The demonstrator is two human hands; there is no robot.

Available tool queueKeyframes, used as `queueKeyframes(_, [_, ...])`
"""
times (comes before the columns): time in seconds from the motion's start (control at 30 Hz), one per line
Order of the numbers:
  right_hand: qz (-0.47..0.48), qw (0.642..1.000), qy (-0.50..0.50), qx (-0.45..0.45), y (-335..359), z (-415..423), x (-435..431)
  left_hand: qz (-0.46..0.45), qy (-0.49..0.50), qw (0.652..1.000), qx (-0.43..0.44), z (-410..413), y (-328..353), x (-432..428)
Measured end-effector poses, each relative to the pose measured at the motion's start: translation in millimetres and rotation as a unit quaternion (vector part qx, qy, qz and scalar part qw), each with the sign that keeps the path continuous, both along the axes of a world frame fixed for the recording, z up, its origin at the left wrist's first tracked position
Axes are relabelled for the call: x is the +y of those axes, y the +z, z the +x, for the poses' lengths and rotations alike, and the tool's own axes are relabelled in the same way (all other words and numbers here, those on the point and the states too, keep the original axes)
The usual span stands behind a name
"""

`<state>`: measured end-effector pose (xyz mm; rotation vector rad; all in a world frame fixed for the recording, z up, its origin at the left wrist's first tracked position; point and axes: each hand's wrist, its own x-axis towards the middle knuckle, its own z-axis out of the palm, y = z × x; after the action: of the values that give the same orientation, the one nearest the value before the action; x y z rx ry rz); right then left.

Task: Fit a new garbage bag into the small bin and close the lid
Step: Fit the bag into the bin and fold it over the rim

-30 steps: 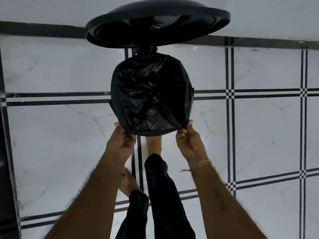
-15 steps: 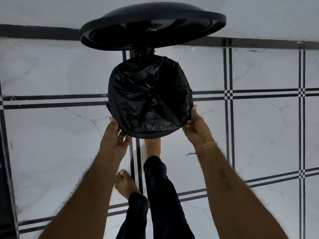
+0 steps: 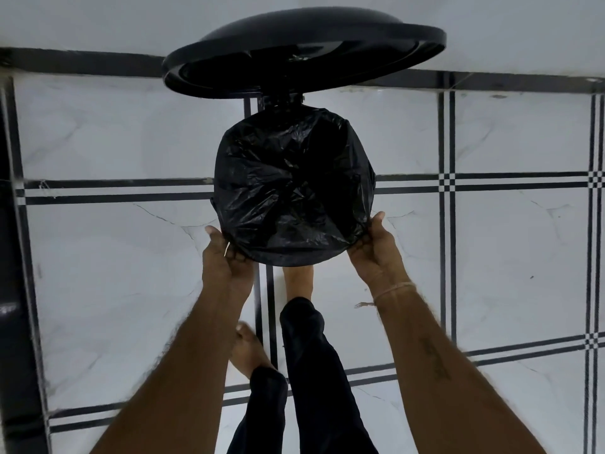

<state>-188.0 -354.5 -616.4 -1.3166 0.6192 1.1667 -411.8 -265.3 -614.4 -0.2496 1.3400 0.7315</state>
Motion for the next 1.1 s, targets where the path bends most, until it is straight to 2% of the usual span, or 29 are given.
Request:
queueKeyframes(0.1, [-0.035, 0.999, 0.033, 0.016, 4.1, 2.7, -5.9, 0.006, -0.027, 0.999, -0.017, -11.1, -4.7, -10.6])
queueKeyframes(0.3, [0.01, 0.993, -0.115, 0.041, 2.2, -41.6, -17.0, -0.009, 0.034, 0.998, -0.048, 8.9, 1.9, -37.4])
queueKeyframes(0.4, [0.025, 0.989, -0.14, 0.038, 2.1, -49.8, -11.4, -0.002, 0.045, 0.998, -0.046, 13.1, 2.7, -39.1])
queueKeyframes(0.5, [0.001, 0.987, -0.157, 0.042, -1.2, -47.7, -7.2, -0.007, 0.04, 0.999, -0.035, 13.4, -0.3, -33.2])
queueKeyframes(0.7, [-0.05, 0.994, -0.084, 0.045, -1.1, -42.2, -1.8, -0.034, -0.019, 0.999, 0.016, 14.9, -3.5, -23.5])
queueKeyframes(0.87, [-0.082, 0.995, -0.038, 0.035, 0.8, -38.2, 0.6, -0.045, -0.016, 0.998, 0.043, 14.1, 1.5, -24.7])
queueKeyframes(1.1, [-0.092, 0.995, 0.014, -0.022, 15.3, -6.2, 6.2, 0.006, -0.077, 0.993, 0.086, 3.3, 14.2, -4.9])
